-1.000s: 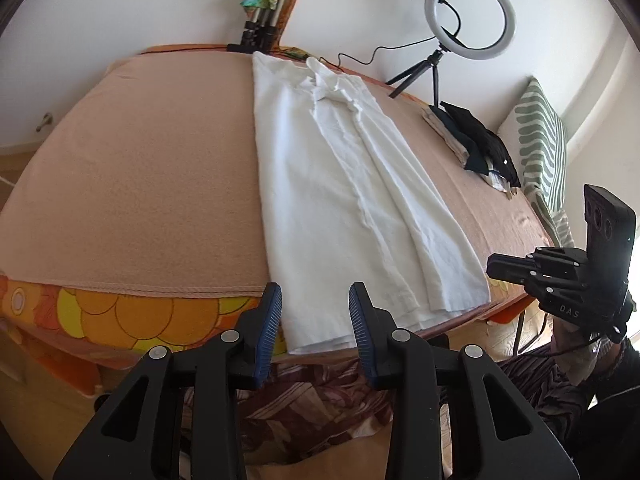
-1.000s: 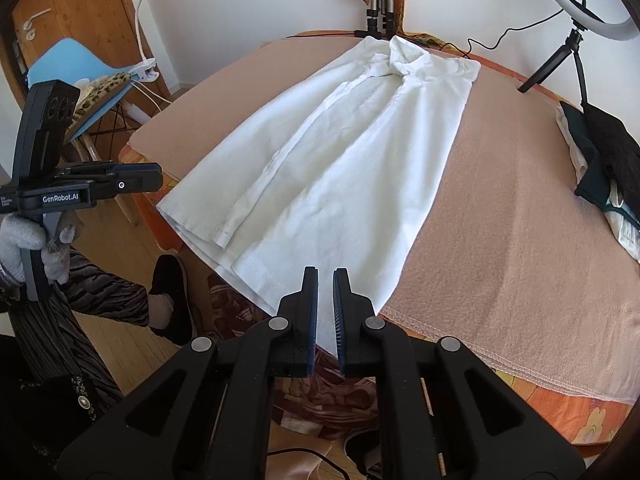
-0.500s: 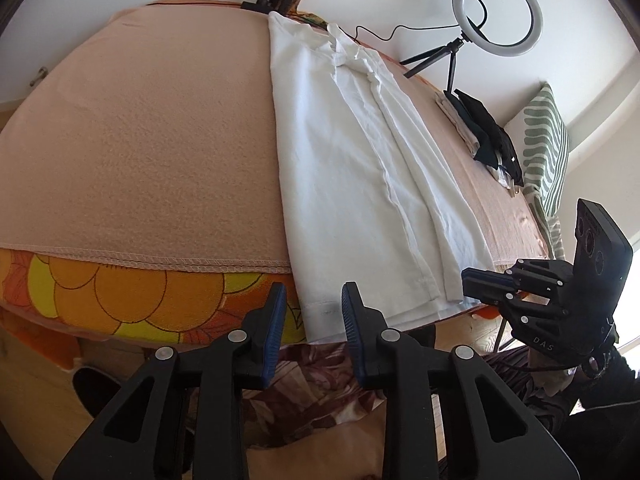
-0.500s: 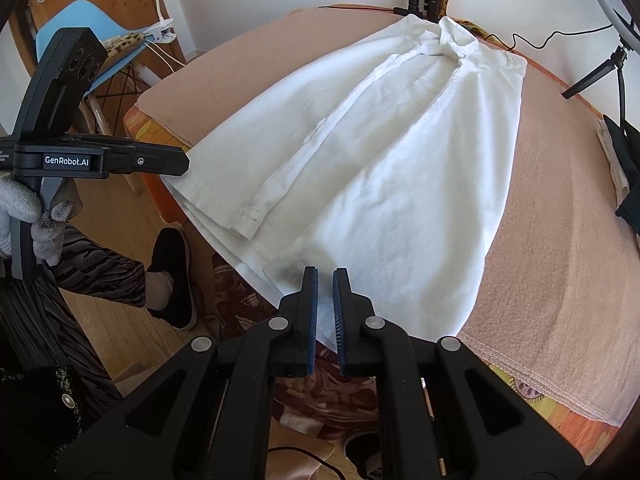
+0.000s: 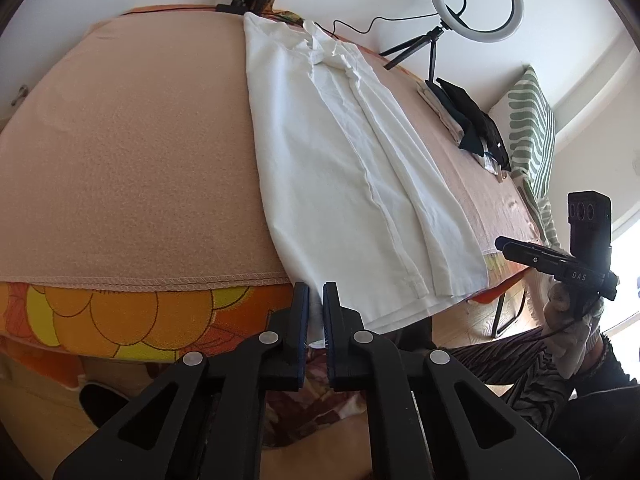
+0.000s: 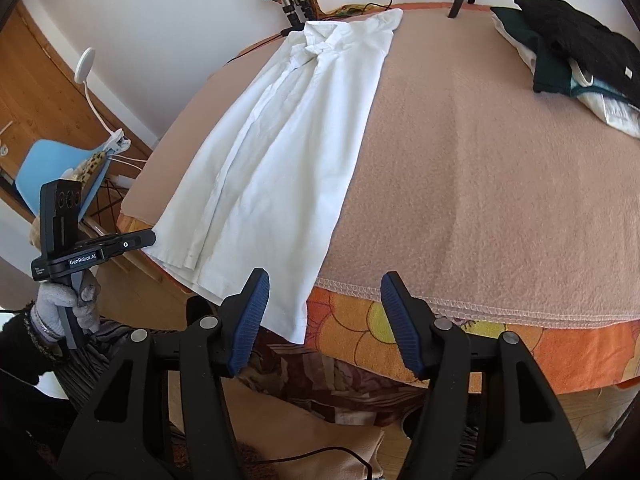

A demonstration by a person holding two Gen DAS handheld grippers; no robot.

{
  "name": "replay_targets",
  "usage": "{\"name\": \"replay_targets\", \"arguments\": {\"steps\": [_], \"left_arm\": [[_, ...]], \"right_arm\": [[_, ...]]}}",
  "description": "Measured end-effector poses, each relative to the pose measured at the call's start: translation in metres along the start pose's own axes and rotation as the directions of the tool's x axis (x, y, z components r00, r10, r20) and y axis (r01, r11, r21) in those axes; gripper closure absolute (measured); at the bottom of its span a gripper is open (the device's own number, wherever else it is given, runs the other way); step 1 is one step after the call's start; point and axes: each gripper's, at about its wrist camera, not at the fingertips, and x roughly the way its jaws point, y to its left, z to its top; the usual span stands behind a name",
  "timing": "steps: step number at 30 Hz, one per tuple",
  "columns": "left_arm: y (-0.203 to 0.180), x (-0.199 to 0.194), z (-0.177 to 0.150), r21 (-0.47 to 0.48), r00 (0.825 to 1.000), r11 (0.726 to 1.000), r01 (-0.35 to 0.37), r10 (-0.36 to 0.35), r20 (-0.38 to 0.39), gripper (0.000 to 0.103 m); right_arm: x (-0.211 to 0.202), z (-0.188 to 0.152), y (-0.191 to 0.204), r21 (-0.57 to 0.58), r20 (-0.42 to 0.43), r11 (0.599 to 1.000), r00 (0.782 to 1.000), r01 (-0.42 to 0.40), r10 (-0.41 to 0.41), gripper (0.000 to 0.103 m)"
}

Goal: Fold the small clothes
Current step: 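Pinch the hem again with the right gripper, adjust it, and release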

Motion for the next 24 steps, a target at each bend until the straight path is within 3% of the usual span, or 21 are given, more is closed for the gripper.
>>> {"name": "replay_targets", "arguments": {"steps": [5,11,14,17,20,22,24], "left_arm": [[0.002,-0.004,0.000,0.003,1.000,1.000,-0.019,0.019,0.021,0.099],[-0.004,-0.007,-0.002,0.032,0.999,0.999,-0.020,0.019,0.027,0.098],[-0.002,-0.009,-0.003,0.023,0.999,0.999,-0.038,0.037,0.029,0.093],[0.002,-0.016,-0.003,0.010,0.998,0.999,-0.032,0.032,0.052,0.093],[0.006,-0.020,-0.003,-0.003,0.997,0.999,-0.034,0.035,0.063,0.093],[0.008,-0.020,-0.002,-0.014,0.997,0.999,-0.031,0.032,0.064,0.093],[0.008,-0.020,-0.002,-0.016,0.997,0.999,-0.029,0.030,0.066,0.093]], "right_arm": [[0.003,-0.004,0.017,-0.078,0.022,0.996,0.999,0.051,-0.050,0.045],[0.023,-0.002,0.075,-0.220,0.011,0.976,1.000,0.008,-0.006,0.047],[0.043,-0.011,0.108,-0.330,0.022,0.942,0.998,0.056,-0.051,0.049],[0.059,-0.018,0.129,-0.397,0.023,0.914,0.996,0.086,-0.084,0.060],[0.075,-0.022,0.137,-0.444,0.026,0.878,0.983,0.176,-0.184,0.080],[0.074,-0.021,0.134,-0.432,0.031,0.887,0.986,0.162,-0.165,0.096],[0.069,-0.016,0.130,-0.395,0.020,0.911,0.992,0.120,-0.122,0.097]]}}
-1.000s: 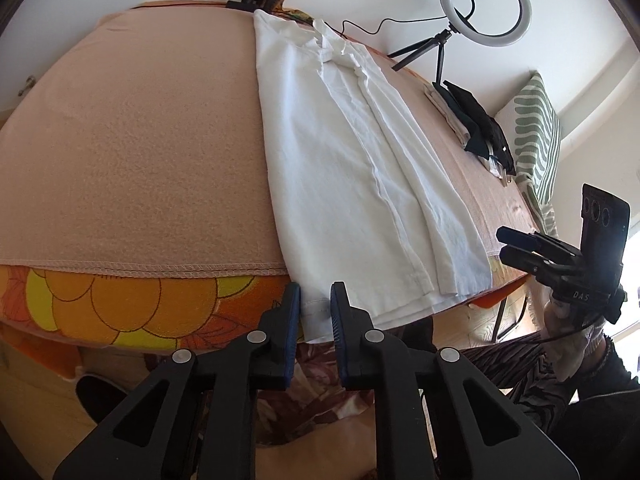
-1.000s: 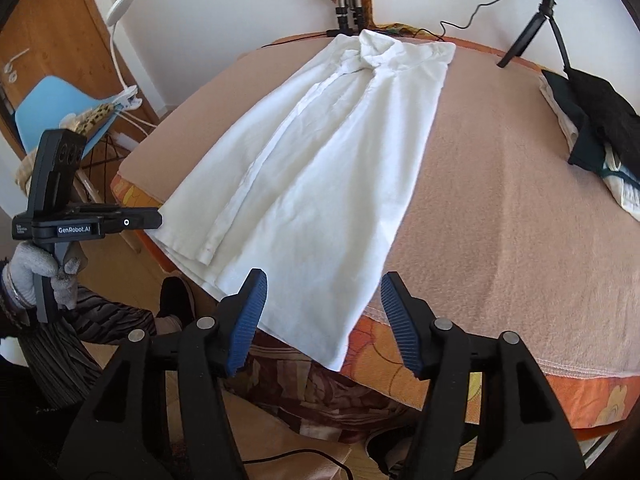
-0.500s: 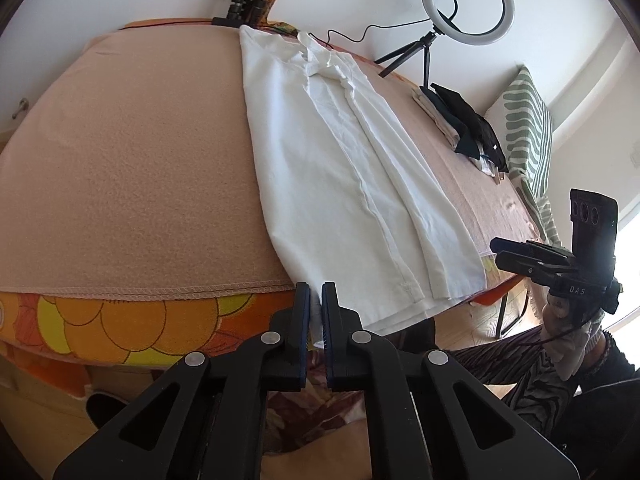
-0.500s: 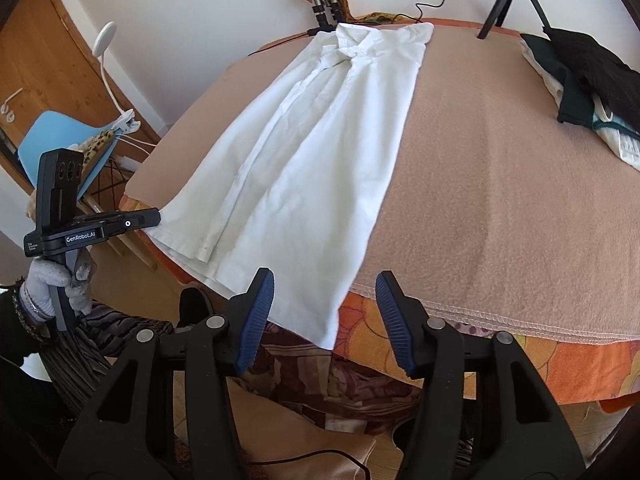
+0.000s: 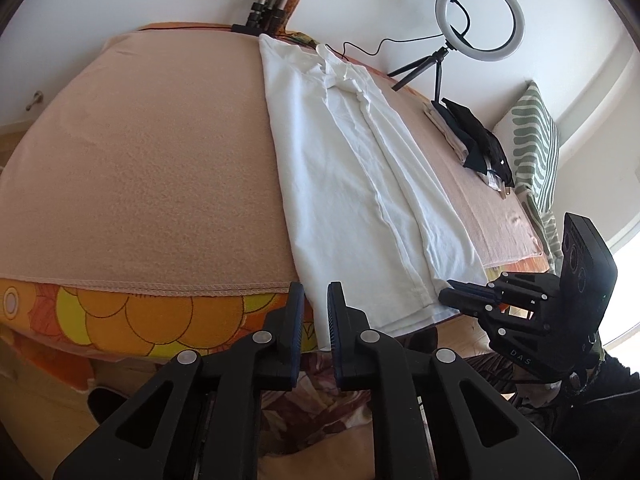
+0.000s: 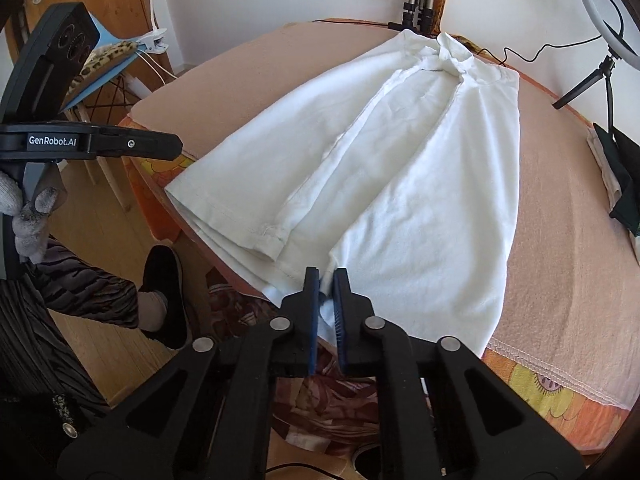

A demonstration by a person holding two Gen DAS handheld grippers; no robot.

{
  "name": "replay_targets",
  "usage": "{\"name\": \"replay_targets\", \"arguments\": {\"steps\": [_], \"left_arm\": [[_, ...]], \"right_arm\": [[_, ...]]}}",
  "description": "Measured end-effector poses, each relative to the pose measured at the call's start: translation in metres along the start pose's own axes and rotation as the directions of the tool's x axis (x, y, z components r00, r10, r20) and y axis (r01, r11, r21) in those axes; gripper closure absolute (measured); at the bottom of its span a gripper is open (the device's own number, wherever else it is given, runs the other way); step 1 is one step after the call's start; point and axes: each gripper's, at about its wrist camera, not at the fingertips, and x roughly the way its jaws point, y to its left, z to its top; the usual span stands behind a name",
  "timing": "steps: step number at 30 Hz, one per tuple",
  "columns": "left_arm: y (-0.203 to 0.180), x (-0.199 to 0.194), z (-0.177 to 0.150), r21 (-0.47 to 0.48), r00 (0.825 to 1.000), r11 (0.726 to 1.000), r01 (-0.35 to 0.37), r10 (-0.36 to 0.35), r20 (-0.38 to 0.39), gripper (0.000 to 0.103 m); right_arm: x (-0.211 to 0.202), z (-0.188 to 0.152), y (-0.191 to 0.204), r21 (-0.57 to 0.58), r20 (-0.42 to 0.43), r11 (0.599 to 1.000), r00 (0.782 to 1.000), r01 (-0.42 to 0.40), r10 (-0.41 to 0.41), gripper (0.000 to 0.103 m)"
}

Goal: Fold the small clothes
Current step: 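Pinch the hem again with the right gripper, adjust it, and release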

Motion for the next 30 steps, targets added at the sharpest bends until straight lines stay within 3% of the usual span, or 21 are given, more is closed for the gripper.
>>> {"name": "replay_targets", "arguments": {"steps": [3,7,12,14,15,16,21,30], "left_arm": [[-0.001,0.000,-0.001,0.001,1.000,1.000,-0.005,0.005,0.003,0.093],[-0.001,0.002,0.000,-0.003,1.000,1.000,-0.007,0.007,-0.005,0.093],[0.005,0.003,-0.001,-0.041,1.000,0.999,0.007,-0.008,-0.023,0.091],[0.009,0.006,-0.001,-0.077,0.998,0.997,0.032,-0.035,-0.042,0.081],[0.010,0.009,-0.001,-0.094,0.997,0.995,0.045,-0.050,-0.052,0.076],[0.011,0.012,-0.001,-0.105,0.996,0.993,0.057,-0.064,-0.062,0.076],[0.004,0.021,0.001,-0.101,0.990,0.991,0.085,-0.096,-0.108,0.076],[0.001,0.027,0.000,-0.075,0.988,0.994,0.077,-0.086,-0.129,0.076]], "right_arm": [[-0.005,0.005,-0.004,0.046,0.017,0.994,0.995,-0.100,0.099,0.097],[0.006,0.001,-0.010,0.079,-0.059,0.987,0.987,-0.143,0.147,0.094],[-0.025,-0.008,-0.034,0.157,0.001,0.975,0.987,-0.156,0.158,0.093],[-0.041,-0.015,-0.049,0.189,0.013,0.979,0.997,-0.081,0.080,0.078],[-0.047,-0.019,-0.058,0.208,0.017,0.977,0.999,-0.040,0.037,0.064],[-0.050,-0.024,-0.067,0.232,0.012,0.973,1.000,-0.013,0.010,0.061],[-0.043,-0.035,-0.106,0.357,-0.014,0.931,0.997,-0.072,0.082,0.061],[-0.023,-0.036,-0.092,0.296,-0.059,0.952,0.994,-0.070,0.091,0.061]]}}
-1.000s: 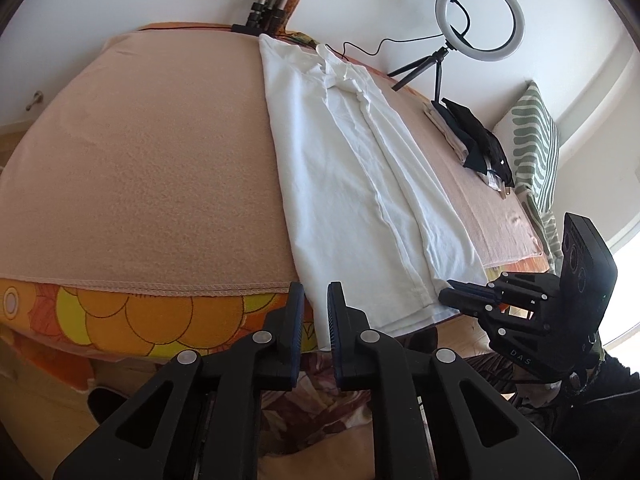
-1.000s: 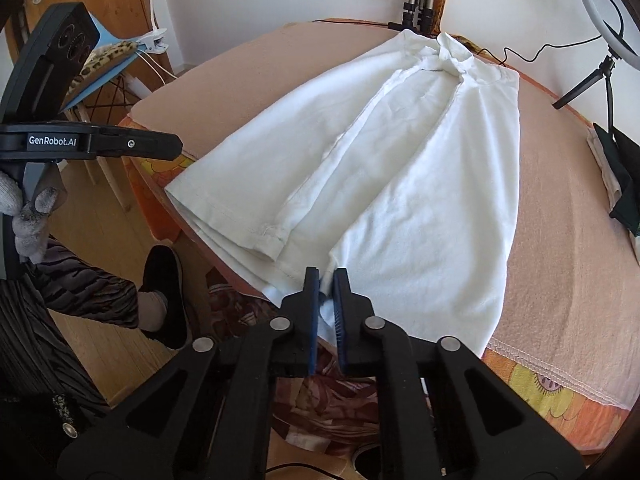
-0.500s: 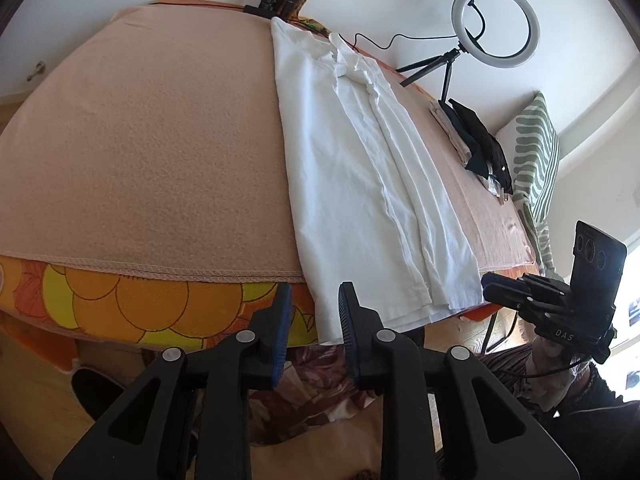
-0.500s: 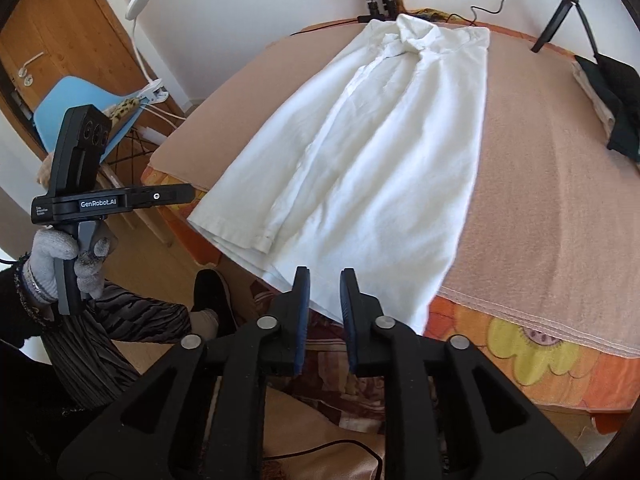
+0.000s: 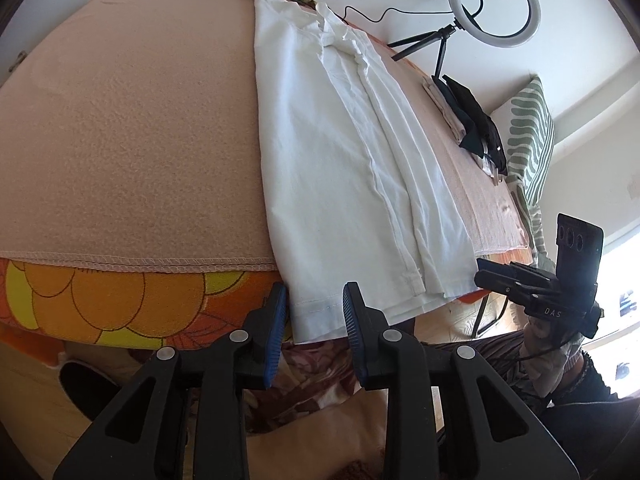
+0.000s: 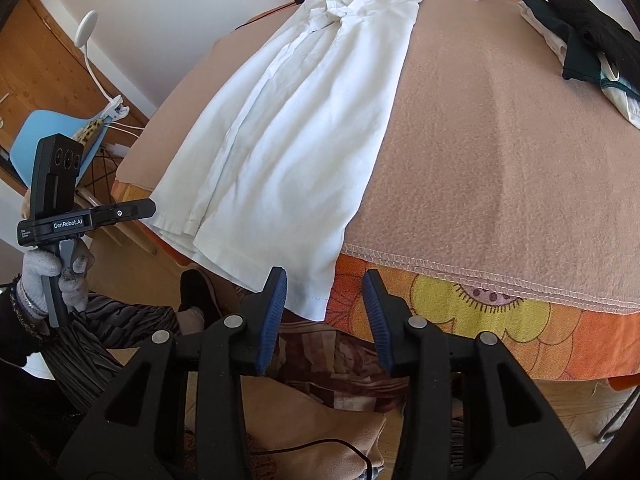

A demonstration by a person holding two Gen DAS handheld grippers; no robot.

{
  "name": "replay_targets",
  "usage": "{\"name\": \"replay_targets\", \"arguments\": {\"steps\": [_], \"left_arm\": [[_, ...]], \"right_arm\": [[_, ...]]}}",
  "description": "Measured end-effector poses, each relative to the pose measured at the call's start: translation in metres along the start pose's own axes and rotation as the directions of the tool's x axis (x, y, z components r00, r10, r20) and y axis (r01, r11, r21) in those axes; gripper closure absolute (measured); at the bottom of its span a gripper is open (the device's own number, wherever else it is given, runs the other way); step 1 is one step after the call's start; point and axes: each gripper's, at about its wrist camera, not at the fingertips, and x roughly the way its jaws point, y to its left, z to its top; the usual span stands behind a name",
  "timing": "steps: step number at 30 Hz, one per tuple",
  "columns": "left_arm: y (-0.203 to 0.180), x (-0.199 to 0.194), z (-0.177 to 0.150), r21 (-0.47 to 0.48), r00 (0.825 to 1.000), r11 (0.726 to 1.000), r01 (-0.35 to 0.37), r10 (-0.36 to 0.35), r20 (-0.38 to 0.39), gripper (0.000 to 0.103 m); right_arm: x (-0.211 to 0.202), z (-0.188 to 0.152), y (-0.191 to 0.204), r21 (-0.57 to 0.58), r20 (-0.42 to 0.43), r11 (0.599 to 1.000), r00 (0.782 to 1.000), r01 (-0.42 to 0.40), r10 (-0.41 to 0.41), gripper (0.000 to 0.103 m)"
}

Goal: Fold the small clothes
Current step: 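Pinch the hem again with the right gripper, adjust it, and release, then grasp the shirt hem with both grippers and fold it toward the collar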

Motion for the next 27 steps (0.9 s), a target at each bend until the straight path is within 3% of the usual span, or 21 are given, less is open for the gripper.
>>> {"name": "replay_targets", "arguments": {"steps": [3,4,5,7,11,18,27], "left_arm": [[-0.001,0.002,0.000,0.001,1.000,1.000,0.018,-0.018,-0.005,0.081],[-0.001,0.003,0.000,0.005,1.000,1.000,0.023,-0.023,-0.009,0.088],[-0.002,0.003,0.000,0.007,1.000,1.000,0.024,-0.024,-0.009,0.092],[-0.003,0.002,0.001,0.015,0.999,0.999,0.034,-0.034,-0.002,0.097],[-0.005,-0.003,0.003,0.008,0.996,0.997,0.080,-0.081,0.024,0.099],[0.001,-0.017,0.012,-0.081,0.980,0.979,0.187,-0.181,0.079,0.099],[-0.009,-0.023,0.048,-0.056,0.975,0.980,0.189,-0.180,0.130,0.099]], "right_arm": [[0.002,0.002,0.004,-0.018,0.003,1.000,1.000,0.008,-0.008,0.061],[0.002,0.002,0.004,-0.021,0.006,1.000,1.000,0.008,-0.007,0.063],[0.003,0.003,0.004,-0.024,0.003,1.000,1.000,0.007,-0.007,0.068],[0.005,0.003,0.003,-0.018,-0.009,1.000,1.000,-0.002,0.002,0.093],[0.005,0.005,-0.012,0.086,-0.010,0.992,0.995,-0.093,0.095,0.097],[-0.013,0.017,-0.037,0.261,0.077,0.923,0.959,-0.283,0.272,0.098],[-0.022,0.053,-0.043,0.287,0.126,0.911,0.954,-0.297,0.272,0.098]]}}
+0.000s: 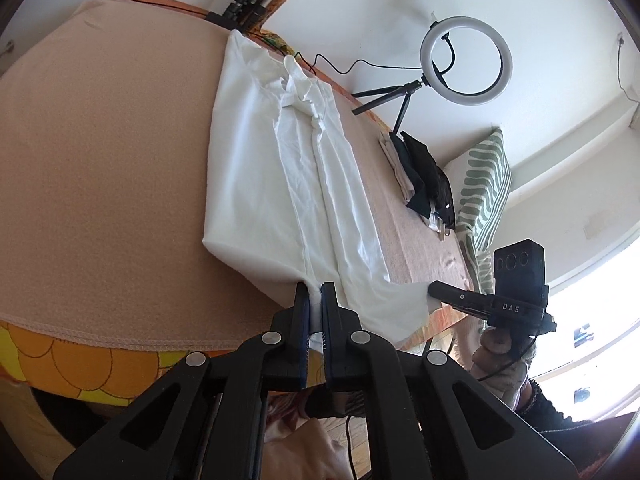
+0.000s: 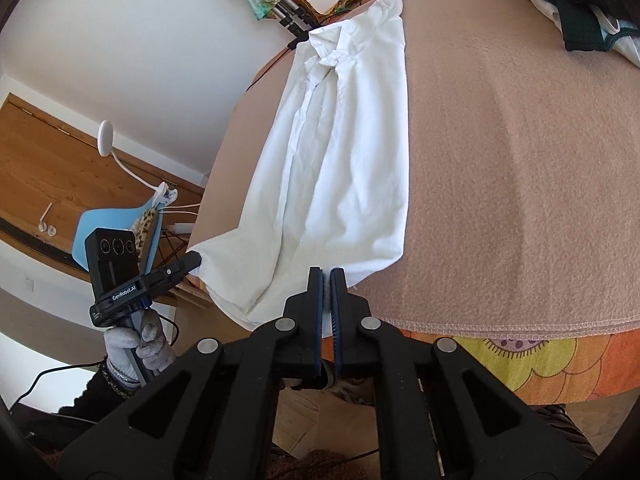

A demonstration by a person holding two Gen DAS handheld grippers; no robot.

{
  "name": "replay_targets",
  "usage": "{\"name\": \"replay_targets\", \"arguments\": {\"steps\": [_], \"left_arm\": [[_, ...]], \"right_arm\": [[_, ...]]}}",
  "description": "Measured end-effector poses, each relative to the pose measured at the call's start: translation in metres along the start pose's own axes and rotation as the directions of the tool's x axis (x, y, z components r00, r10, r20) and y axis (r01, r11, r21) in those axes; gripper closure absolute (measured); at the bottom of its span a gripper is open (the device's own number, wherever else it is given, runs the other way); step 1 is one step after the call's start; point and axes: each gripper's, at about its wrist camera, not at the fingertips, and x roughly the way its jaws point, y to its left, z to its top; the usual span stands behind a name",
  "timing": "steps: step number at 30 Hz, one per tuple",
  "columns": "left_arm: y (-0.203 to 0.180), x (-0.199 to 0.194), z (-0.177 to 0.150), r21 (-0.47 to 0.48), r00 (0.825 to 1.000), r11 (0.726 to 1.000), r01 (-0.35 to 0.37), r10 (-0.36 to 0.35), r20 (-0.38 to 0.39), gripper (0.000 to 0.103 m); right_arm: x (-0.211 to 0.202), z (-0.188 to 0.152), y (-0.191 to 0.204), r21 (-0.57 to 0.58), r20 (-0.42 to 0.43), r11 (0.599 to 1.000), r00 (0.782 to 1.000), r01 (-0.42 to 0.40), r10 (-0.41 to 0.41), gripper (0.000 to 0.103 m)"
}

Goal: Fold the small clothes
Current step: 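Grasp the shirt hem with both grippers and fold it toward the collar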

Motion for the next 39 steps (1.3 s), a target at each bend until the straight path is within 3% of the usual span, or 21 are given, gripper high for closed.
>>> {"name": "replay_targets", "arguments": {"steps": [4,16,19,22,30,32,34,36,39], "left_arm": [[-0.007,0.005,0.020,0.056,0.999,0.997,-0.047,0.046,0.014,0.099],[0.010,0.037,0.080,0.086,0.990,0.987,-0.136,0.134,0.032,0.099],[0.020,0.046,0.089,0.067,0.990,0.988,-0.138,0.137,0.025,0.099],[0.028,0.056,0.094,0.052,0.990,0.988,-0.143,0.143,0.005,0.099],[0.045,0.071,0.101,0.024,0.990,0.990,-0.140,0.141,-0.026,0.099],[0.046,0.073,0.103,0.028,0.990,0.990,-0.135,0.136,-0.031,0.097],[0.044,0.070,0.105,0.045,0.989,0.988,-0.146,0.147,-0.016,0.089],[0.041,0.064,0.107,0.062,0.986,0.984,-0.169,0.169,0.008,0.080],[0.033,0.049,0.107,0.122,0.980,0.973,-0.194,0.188,0.058,0.079]], "right_arm": [[0.003,0.025,0.002,0.015,0.017,1.000,1.000,0.009,-0.010,0.098],[0.041,0.090,-0.020,0.082,0.048,0.994,0.996,0.075,-0.079,0.098],[0.052,0.098,-0.031,0.115,0.029,0.991,0.997,0.070,-0.074,0.098],[0.064,0.104,-0.032,0.085,0.017,0.988,0.991,0.131,-0.133,0.098],[0.070,0.110,-0.049,0.123,0.030,0.985,0.991,0.125,-0.129,0.098],[0.070,0.110,-0.055,0.143,0.022,0.981,0.991,0.130,-0.135,0.098],[0.063,0.109,-0.057,0.137,0.038,0.977,0.984,0.165,-0.171,0.097],[0.053,0.107,-0.052,0.101,0.081,0.974,0.974,0.201,-0.209,0.097],[0.040,0.103,-0.033,0.003,0.121,0.982,0.975,0.186,-0.185,0.097]]}}
